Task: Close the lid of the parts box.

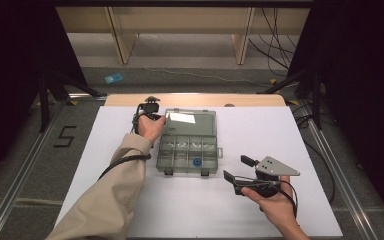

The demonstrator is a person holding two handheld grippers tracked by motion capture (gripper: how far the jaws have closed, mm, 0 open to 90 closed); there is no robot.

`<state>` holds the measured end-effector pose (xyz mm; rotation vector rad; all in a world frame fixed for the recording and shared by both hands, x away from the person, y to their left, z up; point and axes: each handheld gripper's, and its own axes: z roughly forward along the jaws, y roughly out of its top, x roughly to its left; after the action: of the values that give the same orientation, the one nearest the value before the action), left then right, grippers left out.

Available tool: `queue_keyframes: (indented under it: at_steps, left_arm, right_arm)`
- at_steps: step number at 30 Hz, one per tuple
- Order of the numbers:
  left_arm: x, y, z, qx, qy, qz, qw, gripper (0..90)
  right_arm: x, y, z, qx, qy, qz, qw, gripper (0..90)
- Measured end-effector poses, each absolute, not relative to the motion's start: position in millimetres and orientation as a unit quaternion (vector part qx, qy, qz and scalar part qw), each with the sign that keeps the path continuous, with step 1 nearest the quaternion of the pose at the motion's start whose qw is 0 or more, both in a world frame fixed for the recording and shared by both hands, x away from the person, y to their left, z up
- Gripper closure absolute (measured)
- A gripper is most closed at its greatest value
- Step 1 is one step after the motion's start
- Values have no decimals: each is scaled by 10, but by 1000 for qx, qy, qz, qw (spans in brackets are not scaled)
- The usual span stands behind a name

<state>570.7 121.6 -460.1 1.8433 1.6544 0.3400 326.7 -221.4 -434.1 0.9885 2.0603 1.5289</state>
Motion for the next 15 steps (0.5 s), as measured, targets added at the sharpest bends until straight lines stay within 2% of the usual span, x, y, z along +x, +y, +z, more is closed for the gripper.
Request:
queue_keyframes:
  at_steps: [8, 15]
  left_arm:
    - [5669, 1234, -4542, 701, 606, 143, 348, 891]
    - [5616, 1244, -4493, 694, 613, 141, 350, 894]
  right_arm:
    - [3292, -2232, -4324, 360, 737, 537, 197, 206]
    - [3374, -2247, -4310, 365, 729, 540, 208, 210]
